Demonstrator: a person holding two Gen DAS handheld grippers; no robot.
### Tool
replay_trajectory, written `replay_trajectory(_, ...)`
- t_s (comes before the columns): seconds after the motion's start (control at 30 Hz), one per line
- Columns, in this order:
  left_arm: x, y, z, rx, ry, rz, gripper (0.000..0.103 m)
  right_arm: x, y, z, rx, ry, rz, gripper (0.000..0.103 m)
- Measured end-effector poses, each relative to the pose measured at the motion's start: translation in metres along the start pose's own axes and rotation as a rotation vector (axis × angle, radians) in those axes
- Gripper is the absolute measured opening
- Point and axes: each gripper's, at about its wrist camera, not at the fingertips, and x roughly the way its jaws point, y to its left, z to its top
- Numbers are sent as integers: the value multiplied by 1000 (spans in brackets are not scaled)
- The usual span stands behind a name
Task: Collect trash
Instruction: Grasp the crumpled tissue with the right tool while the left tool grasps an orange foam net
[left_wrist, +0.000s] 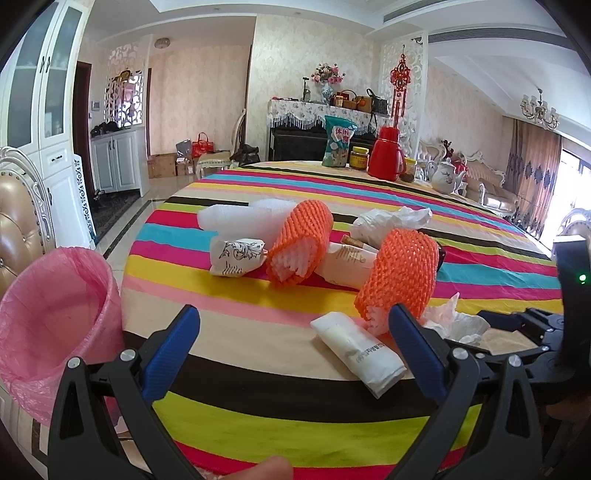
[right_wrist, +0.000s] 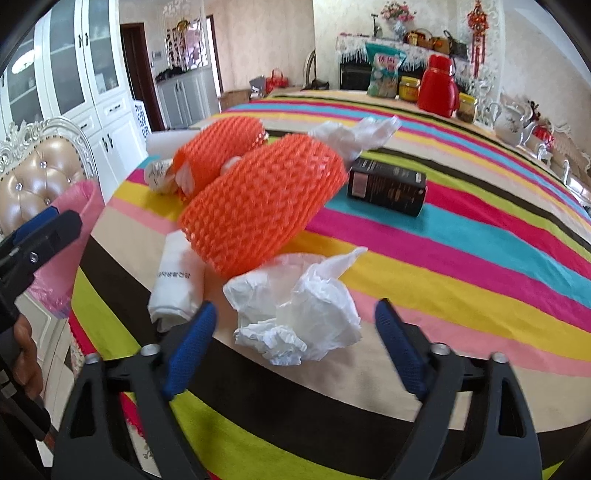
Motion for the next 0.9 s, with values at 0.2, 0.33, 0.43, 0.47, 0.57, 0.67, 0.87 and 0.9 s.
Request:
replay_trajectory(0.2,3,0,1,-3,11,-6,99,13,-1,2,6,51,28,56)
replay_trajectory(0.33,9,-2,3,-4,29,-28,99,15,-3,2,4,58,58,35)
replay_trajectory(0.43,17,-7,5,-1,43,-54,99,13,-6,3,7,50,77,28)
replay_trajectory(0.47,19,-8,6,0,47,-63,99,13,-6,3,6,47,82,26)
replay_trajectory(0.57,30,-17,10,11,66,-101,99,10,-10,1,11,38,89,25)
replay_trajectory(0.67,41,-27,13,25,80,-153,98,7,-16,1,20,31,85,25)
replay_trajectory(0.87,65,-51,24,50,109,-268,98,0,-28,0,36,12,62,25)
replay_trajectory(0.9,69,-56,26,55,112,-282,98,-2,-31,0,39,9,57,25)
